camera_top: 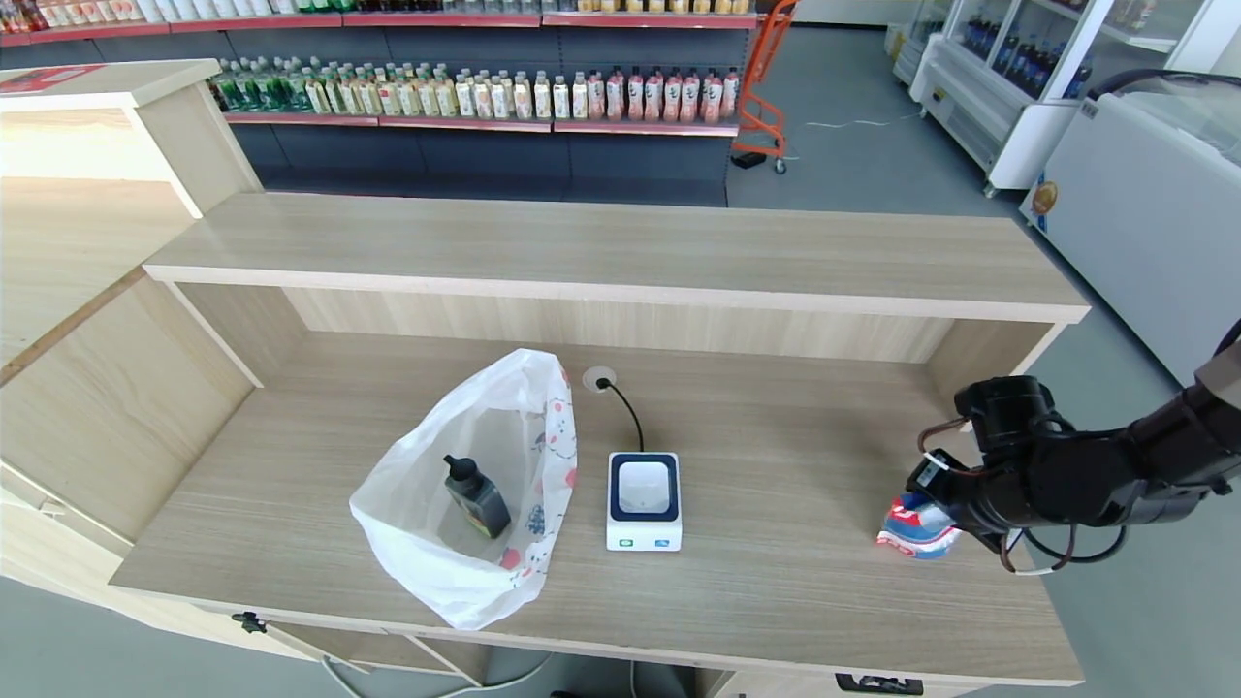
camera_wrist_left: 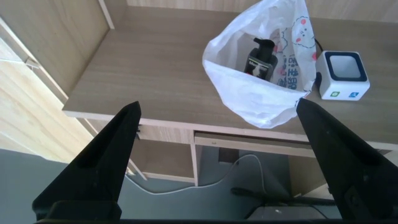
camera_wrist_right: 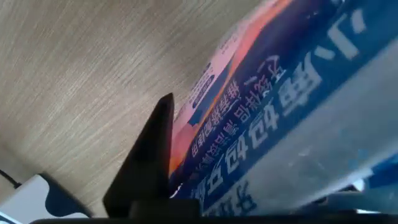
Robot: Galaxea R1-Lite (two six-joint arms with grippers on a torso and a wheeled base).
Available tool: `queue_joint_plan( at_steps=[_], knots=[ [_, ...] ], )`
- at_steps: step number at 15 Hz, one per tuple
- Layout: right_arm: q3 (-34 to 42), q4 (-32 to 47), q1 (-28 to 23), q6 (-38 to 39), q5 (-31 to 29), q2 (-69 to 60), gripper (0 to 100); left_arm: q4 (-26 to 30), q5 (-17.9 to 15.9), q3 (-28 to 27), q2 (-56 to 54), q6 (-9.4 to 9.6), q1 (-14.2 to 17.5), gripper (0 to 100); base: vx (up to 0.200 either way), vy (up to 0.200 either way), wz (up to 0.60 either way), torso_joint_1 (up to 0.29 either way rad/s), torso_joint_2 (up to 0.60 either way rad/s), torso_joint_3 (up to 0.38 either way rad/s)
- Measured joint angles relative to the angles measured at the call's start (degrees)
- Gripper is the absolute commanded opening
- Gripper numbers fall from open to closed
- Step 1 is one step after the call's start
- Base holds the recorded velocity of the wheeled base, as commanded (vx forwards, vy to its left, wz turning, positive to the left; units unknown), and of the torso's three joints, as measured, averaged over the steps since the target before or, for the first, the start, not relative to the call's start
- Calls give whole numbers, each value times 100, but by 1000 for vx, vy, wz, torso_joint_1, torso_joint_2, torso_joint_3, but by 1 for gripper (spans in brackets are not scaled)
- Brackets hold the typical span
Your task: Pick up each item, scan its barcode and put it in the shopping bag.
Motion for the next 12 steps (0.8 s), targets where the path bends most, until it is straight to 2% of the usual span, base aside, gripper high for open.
queue_joint_plan(
  at_steps=[3,9,10,12],
  knots=[
    [-59,-129,0,-372,2,127,0,0,0,0,0,0,0,100,0,0,0,0,0,0],
    [74,-622,-30,-1607,104,-38,0,0,2,0,0,0,0,100,0,0,0,0,0,0],
    [138,-633,-22,-1842,328,-207,0,0,2,0,0,0,0,100,0,0,0,0,0,0],
    [345,-673,-16,-2420,1397,-813,0,0,0,0,0,0,0,100,0,0,0,0,0,0]
  ],
)
